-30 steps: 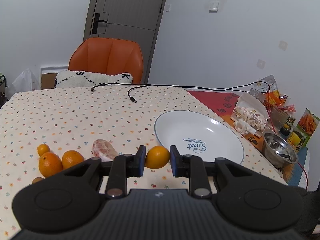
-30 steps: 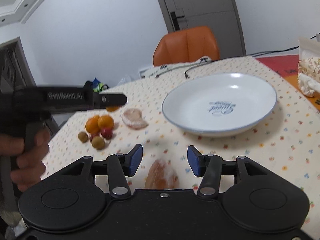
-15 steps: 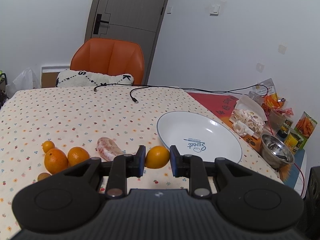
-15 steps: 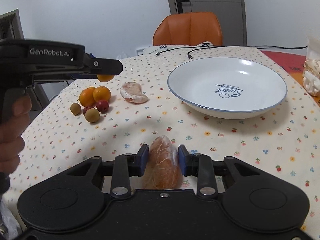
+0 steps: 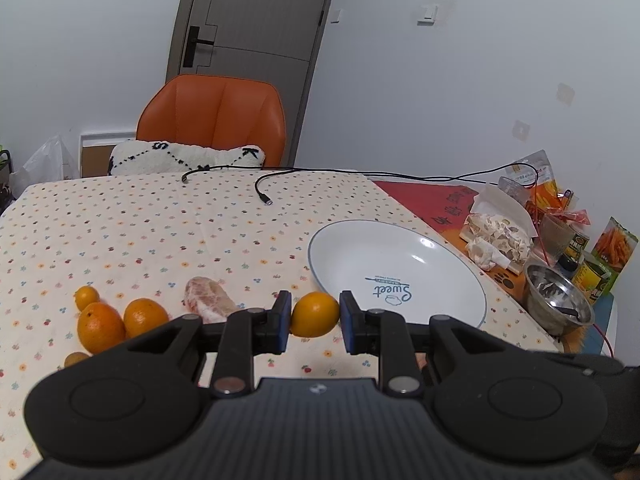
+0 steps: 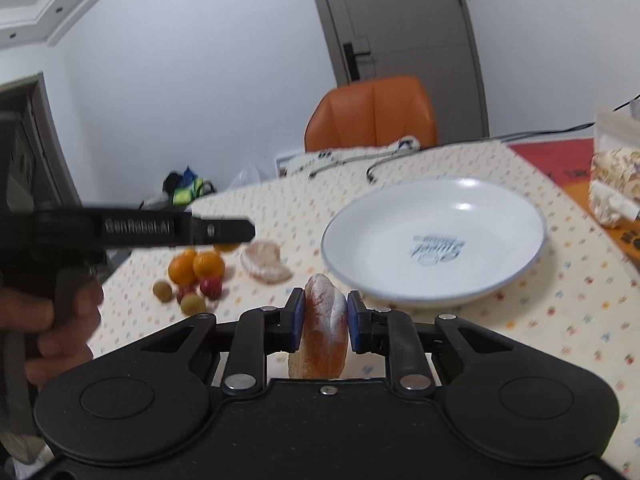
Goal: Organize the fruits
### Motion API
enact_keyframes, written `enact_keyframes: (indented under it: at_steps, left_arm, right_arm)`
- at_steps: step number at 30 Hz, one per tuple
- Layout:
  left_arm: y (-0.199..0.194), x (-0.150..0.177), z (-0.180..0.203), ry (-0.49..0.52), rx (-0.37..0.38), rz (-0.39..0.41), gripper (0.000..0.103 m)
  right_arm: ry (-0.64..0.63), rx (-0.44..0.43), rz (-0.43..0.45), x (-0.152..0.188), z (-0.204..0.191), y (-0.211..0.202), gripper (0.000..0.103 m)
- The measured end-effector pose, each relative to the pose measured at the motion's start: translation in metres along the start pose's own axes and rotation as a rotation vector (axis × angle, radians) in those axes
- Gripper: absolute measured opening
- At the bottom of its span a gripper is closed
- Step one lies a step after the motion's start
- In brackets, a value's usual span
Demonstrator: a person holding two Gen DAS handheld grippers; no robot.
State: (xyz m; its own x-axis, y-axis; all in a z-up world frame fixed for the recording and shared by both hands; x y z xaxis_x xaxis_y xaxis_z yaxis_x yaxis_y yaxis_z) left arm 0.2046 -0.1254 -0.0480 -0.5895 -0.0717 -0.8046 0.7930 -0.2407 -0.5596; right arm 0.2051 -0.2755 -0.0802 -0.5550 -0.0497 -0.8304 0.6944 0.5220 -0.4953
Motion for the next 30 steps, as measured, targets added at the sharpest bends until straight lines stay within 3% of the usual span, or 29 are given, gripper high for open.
enact_keyframes:
  at_steps: [15,30]
  left_arm:
    - [0.019,-0.014,0.028,0.043,0.032,0.003,0.024]
    - [0.043,-0.028,0.064,0.071,0.083,0.003,0.024]
  right_arm:
    - [0.072,0.068,0.094,-0.027,0.047,-0.01,0.021]
    - [0.154,0.106,0.13,-0.04,0.081,-0.002,0.021]
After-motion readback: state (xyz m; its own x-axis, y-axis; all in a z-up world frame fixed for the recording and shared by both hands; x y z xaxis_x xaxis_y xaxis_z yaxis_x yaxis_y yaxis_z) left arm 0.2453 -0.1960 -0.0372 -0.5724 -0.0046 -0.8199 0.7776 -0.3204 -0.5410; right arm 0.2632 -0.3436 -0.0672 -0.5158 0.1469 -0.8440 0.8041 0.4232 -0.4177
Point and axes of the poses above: each gripper's, at about its wrist camera, not at the fingertips, and y roughly the way its jaws point, z to its right, x to its underside, the point moved 8 cm from there along y, roughly the way its jaws point, and after that the axes turned 5 degrees about -z, right-handed, at the moved point
